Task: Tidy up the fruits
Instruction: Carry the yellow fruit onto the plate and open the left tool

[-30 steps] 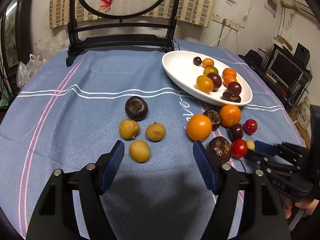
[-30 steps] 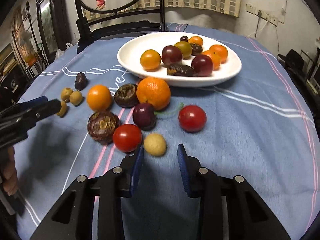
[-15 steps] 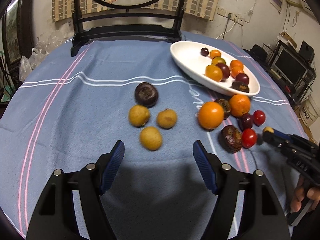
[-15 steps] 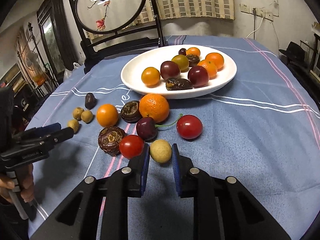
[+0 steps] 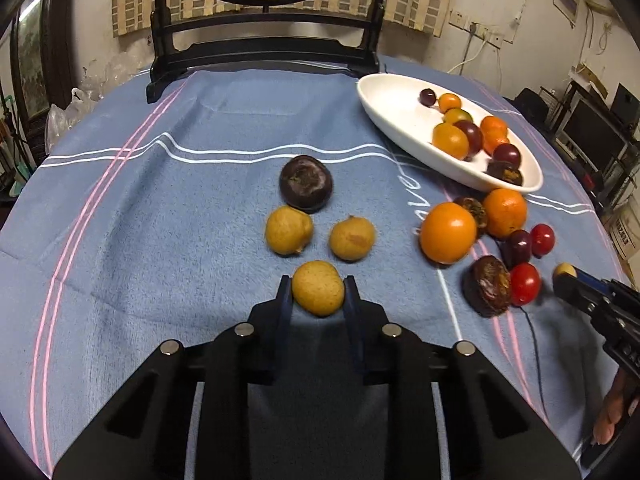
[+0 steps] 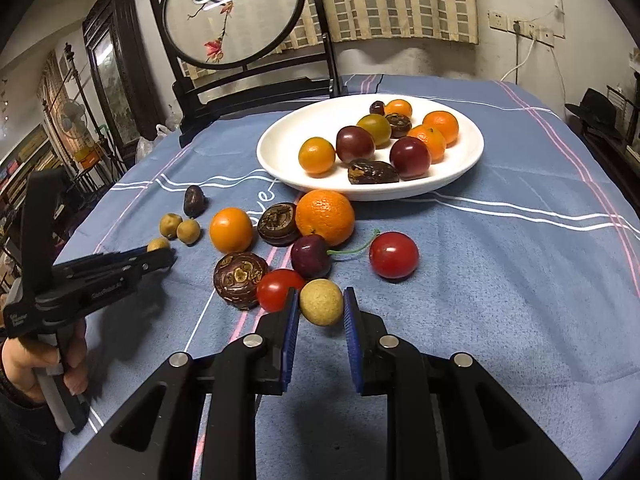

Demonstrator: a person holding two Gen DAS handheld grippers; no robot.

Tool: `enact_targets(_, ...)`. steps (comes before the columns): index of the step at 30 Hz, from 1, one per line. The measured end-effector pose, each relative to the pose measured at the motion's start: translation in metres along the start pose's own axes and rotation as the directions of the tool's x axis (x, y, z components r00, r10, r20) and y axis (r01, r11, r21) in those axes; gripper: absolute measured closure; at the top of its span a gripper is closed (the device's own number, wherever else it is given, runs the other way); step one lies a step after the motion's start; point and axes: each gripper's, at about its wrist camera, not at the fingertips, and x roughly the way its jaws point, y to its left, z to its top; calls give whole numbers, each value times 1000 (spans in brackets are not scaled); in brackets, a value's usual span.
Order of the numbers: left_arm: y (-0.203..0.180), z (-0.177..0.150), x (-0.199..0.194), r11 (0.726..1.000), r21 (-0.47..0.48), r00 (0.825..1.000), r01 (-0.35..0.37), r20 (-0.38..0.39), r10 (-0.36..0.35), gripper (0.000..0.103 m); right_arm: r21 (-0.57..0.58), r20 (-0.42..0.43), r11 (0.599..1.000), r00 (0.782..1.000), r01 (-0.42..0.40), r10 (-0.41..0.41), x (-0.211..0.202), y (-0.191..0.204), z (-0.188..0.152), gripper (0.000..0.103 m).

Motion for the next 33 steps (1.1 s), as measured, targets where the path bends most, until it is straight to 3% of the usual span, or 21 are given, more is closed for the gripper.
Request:
enact_targets(6,-30,15,-25,995,60,997,75,30,-76,78,79,41,996,998,-50,47,-10,-10,7,80)
enact_targets(13,-83,73,-26,981,141,987,134,70,-145,78,85,90,993,993,-79,71,-17,-10,50,81)
enact_targets(18,-98,104,-1,987,133,990,95,91,-108,78,99,106,993,993,-64,53,3,-16,84,81)
enact_targets(25,-90,123,44,995,83,998,54,39,-57,78,201,85,976,994,-78,62,44,-40,102,80)
enact_targets(26,-88,125,48,996,74,998,48,39,-51,70,211,88,974,994,-82,64,46,-42,101,78)
enact_targets(27,-87,125,51,997,66,998,44,39,-46,61,232,95,968,993,-92,71,47,-46,100,69)
enact_targets(29,-85,123,48,998,51,997,41,59,-44,37,248,100,964,992,-99,76,47,-50,97,60)
enact_targets(33,-83,114,42,996,47,994,80,64,-83,31,250,100,964,993,-93,70,43,-55,93,60)
